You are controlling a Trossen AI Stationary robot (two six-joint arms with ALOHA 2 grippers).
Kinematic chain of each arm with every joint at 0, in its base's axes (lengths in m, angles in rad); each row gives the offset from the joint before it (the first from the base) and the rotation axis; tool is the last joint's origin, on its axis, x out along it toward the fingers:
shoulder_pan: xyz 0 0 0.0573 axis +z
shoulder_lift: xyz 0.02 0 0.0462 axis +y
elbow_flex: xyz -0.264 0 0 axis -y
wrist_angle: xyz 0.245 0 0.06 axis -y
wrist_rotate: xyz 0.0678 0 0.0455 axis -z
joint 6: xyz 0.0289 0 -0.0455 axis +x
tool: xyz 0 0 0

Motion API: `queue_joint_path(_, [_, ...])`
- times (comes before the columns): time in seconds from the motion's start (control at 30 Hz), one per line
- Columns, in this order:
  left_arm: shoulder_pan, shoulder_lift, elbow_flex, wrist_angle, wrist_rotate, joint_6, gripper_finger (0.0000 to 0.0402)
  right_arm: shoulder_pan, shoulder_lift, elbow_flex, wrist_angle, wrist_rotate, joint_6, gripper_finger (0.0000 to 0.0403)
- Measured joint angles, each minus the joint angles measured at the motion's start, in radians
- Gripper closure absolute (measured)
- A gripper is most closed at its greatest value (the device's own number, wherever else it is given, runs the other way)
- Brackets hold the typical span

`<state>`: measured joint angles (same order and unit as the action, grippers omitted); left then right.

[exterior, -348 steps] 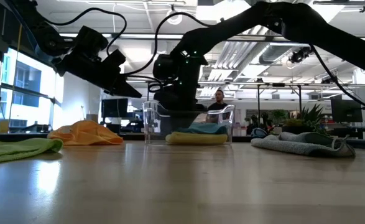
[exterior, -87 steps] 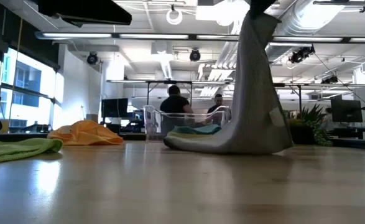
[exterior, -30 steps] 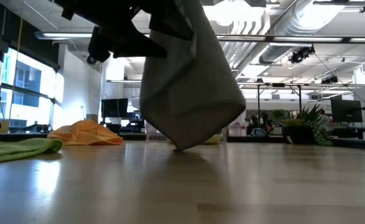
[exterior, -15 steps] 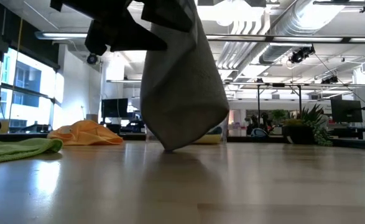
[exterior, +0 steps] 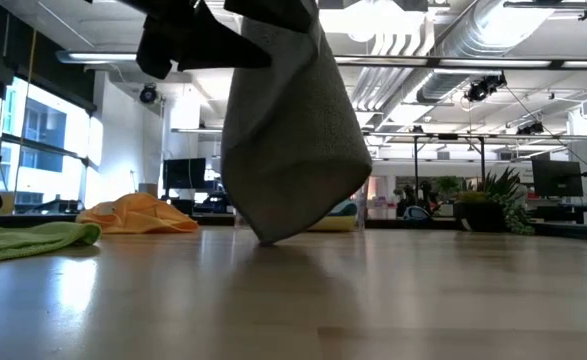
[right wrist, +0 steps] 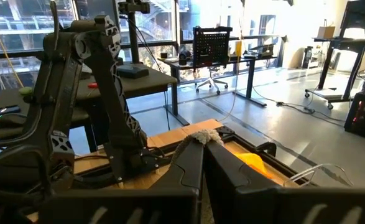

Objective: Fold microfiber towels
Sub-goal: Fold the gray towel on the table

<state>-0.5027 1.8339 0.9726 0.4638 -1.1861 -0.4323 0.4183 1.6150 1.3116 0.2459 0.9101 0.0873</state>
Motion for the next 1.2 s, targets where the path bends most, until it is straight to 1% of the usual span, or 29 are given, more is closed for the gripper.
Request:
queue_joint_path(0.2, [-0.020, -0.007, 0.000, 0.012, 0.014, 0.013, 0.0106, -0.008, 0.000, 0.000, -0.007, -0.001, -0.002, 0.0403])
queue_joint_path(0.3, [-0.025, -0.007, 0.000, 0.013, -0.003, 0.018, 0.0106, -0.008, 0.000, 0.000, -0.007, -0.005, -0.001, 0.0403])
queue_joint_path(0.47, [-0.030, -0.007, 0.000, 0.012, 0.013, 0.010, 0.0106, -0.008, 0.000, 0.000, -0.008, -0.006, -0.004, 0.0403])
queue_joint_path(0.7, [-0.060, -0.033, 0.000, 0.004, 0.016, 0.036, 0.0106, -0.015, 0.000, 0.000, -0.009, -0.005, -0.043, 0.0403])
queue_joint_path(0.9, [-0.062, -0.053, 0.000, -0.001, 0.060, 0.016, 0.0106, -0.015, 0.000, 0.000, -0.017, -0.009, -0.043, 0.0403])
queue_joint_path(1.03, [-0.059, -0.053, 0.000, -0.012, 0.012, 0.020, 0.0106, -0.019, 0.000, 0.000, -0.011, -0.009, -0.040, 0.0403])
queue_joint_path(1.13, [-0.045, -0.053, 0.000, -0.064, -0.030, -0.021, 0.0106, -0.019, 0.000, 0.000, 0.012, -0.009, -0.035, 0.0403])
queue_joint_path(1.2, [-0.035, -0.053, 0.000, -0.096, -0.037, -0.055, 0.0106, -0.019, 0.000, 0.000, 0.025, -0.009, -0.036, 0.0403])
